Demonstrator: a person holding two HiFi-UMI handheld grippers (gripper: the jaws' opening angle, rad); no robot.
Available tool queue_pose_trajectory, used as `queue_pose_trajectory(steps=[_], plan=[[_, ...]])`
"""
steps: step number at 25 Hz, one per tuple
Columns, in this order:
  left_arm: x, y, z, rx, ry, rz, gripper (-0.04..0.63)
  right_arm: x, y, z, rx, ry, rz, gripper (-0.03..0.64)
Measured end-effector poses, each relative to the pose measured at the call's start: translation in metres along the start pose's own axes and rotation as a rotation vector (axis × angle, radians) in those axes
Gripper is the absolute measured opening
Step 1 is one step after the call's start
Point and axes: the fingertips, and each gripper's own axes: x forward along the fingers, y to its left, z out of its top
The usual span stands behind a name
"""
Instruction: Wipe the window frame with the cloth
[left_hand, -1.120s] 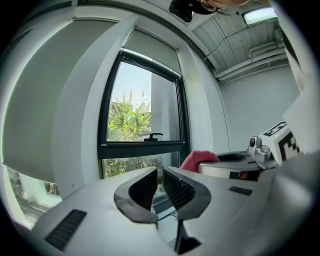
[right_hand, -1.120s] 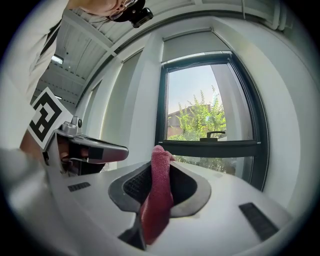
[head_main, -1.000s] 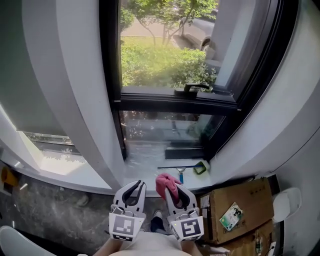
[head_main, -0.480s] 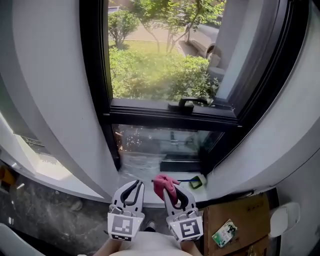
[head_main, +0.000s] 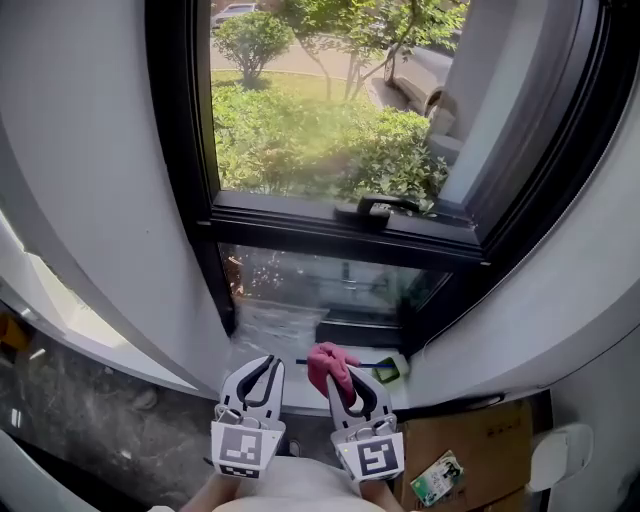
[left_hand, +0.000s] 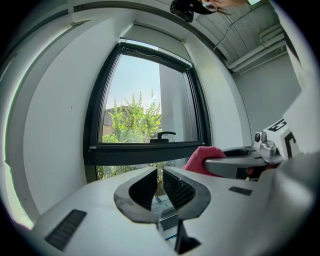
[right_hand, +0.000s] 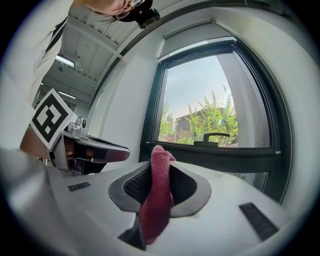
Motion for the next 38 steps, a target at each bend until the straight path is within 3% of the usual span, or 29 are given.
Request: queue_pose_trajectory(steps=[14,24,38], plan=[[0.025,0.018,0.005,0.002,0.013,0.024,0.041,0.028,-0.012,-0.005,0.028,0.01,0.01,0.087],[0.057,0.059,0.026,0.02,0.001,0.01,0.041,0.076,-0.018,0.01,0.03,0.002,-0.003,0.087],[0.077,0.105,0.025,0.01,-0.018,-0.013,0.041,0.132,-0.004,0.003,0.004,0.013,-0.004,0.087]])
